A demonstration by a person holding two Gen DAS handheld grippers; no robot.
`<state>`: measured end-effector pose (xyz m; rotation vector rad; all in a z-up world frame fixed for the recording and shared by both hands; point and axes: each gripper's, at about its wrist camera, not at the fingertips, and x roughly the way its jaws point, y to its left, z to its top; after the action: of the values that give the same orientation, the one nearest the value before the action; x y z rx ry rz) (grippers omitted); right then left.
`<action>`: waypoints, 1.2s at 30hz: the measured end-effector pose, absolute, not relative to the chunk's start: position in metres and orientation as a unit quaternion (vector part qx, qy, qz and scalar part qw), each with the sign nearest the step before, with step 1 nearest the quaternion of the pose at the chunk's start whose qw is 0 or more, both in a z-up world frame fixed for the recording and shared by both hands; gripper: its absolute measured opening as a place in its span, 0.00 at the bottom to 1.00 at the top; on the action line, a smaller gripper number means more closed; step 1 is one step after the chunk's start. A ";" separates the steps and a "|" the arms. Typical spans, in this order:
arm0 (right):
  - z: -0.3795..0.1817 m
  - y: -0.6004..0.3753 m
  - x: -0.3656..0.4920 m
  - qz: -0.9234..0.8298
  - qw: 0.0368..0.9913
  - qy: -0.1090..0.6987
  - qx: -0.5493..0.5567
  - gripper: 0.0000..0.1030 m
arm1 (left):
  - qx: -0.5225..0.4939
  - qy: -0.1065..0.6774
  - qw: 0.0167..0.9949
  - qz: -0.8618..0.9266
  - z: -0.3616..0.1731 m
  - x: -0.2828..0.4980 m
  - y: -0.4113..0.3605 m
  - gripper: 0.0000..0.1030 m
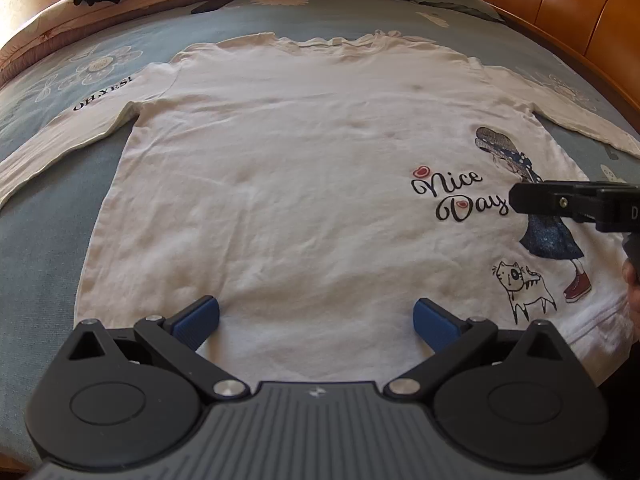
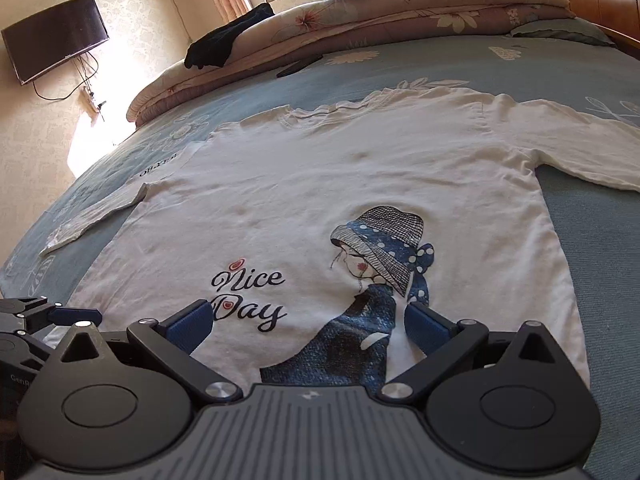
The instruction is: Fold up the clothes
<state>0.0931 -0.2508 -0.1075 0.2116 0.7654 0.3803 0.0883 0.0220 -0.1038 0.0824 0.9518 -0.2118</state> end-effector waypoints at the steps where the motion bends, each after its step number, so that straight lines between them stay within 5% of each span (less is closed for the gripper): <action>1: -0.108 -0.260 0.084 0.180 0.907 0.368 0.098 1.00 | 0.040 0.458 0.883 -0.100 -0.104 0.089 0.021 1.00; 6: -0.102 -0.292 0.066 0.150 0.910 0.366 0.128 1.00 | 0.041 0.459 0.883 -0.089 -0.105 0.091 0.019 1.00; 19: -0.106 -0.246 0.199 0.161 0.888 0.376 0.211 1.00 | 0.043 0.466 0.879 -0.089 -0.104 0.094 0.018 0.99; 27: -0.107 -0.303 0.133 0.105 0.903 0.375 0.181 1.00 | 0.040 0.457 0.886 -0.075 -0.105 0.093 0.016 1.00; 36: -0.116 -0.259 0.121 0.064 0.918 0.390 0.025 1.00 | 0.031 0.461 0.884 -0.070 -0.104 0.096 0.016 1.00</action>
<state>0.1211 -0.2591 -0.1160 0.0523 0.8029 0.1319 0.0956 0.0164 -0.1041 0.0646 0.9584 -0.1452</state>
